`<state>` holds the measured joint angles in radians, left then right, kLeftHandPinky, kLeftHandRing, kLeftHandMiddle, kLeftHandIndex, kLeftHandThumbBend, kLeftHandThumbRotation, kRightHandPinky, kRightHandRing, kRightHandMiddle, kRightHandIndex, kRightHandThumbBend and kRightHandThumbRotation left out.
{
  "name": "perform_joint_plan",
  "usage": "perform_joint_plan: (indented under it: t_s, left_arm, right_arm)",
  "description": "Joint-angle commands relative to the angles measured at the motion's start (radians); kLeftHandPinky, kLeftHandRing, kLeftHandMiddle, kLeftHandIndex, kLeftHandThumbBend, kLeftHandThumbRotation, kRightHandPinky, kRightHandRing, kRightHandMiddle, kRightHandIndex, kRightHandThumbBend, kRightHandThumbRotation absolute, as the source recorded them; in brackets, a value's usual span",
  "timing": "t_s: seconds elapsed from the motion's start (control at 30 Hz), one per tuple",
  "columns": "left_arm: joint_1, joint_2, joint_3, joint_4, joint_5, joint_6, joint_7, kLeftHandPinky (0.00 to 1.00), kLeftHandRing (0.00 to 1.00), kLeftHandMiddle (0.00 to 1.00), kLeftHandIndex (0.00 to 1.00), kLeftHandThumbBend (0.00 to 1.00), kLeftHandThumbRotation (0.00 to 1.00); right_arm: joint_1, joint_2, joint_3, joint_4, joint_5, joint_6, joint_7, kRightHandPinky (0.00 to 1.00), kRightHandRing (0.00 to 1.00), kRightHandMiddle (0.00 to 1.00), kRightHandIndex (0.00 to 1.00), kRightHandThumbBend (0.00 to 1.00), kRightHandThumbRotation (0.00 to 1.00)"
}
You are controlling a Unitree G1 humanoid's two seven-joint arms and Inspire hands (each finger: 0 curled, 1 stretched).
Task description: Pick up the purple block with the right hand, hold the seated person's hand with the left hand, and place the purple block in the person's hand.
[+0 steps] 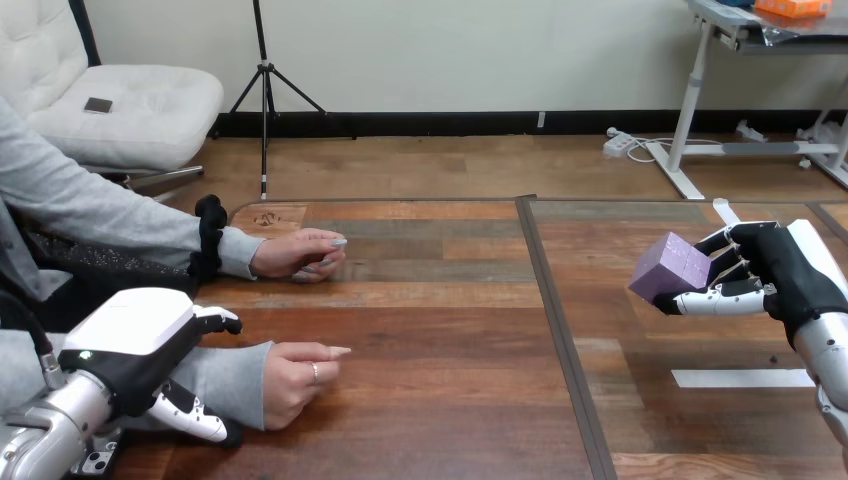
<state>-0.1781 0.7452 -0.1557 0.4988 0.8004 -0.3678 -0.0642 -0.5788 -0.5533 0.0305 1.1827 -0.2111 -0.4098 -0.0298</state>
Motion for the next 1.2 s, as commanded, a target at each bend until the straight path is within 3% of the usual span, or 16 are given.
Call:
perform_joint_plan:
  t_s: [0.0,0.23,0.53,1.17]
  left_arm:
    - [-0.081,0.037,-0.021,0.034,0.015,0.021,0.020,0.81,0.82,0.83,0.81,1.00,0.35]
    - [-0.096,0.041,-0.036,0.068,0.008,0.017,0.024,0.81,0.82,0.82,0.81,1.00,0.33]
    - [-0.104,0.033,-0.033,0.073,-0.034,0.041,-0.036,0.80,0.81,0.81,0.81,1.00,0.28]
    - [-0.112,0.011,-0.034,0.115,-0.147,-0.019,-0.068,0.62,0.73,0.77,0.76,1.00,0.13]
  right_arm:
    - [-0.040,-0.011,-0.011,-0.053,0.001,-0.018,-0.018,0.35,0.39,0.44,0.45,0.85,0.00]
    - [-0.042,-0.010,-0.014,-0.046,0.002,-0.019,-0.016,0.36,0.41,0.45,0.46,0.85,0.00]
    - [-0.045,-0.010,-0.010,-0.047,-0.006,-0.010,-0.026,0.37,0.41,0.44,0.45,0.86,0.00]
    - [-0.048,-0.006,-0.012,-0.038,-0.002,-0.015,-0.023,0.38,0.41,0.45,0.45,0.86,0.00]
